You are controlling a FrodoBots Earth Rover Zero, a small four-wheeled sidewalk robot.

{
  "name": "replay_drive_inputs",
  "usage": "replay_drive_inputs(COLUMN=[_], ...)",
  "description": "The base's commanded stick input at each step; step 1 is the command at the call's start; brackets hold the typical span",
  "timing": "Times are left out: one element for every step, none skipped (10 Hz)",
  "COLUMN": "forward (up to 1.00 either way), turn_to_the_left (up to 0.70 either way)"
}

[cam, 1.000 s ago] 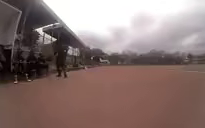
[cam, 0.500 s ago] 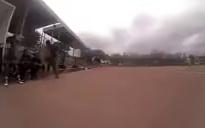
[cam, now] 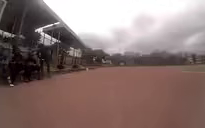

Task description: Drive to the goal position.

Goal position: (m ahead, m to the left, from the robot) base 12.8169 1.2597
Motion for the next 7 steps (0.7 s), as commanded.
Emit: replay_drive_inputs(forward=[1.0, 1.0, 1.0, 1.0, 1.0, 1.0, 1.0], turn_to_the_left=[0.0, 0.0, 0.0, 0.0, 0.0, 0.0, 0.0])
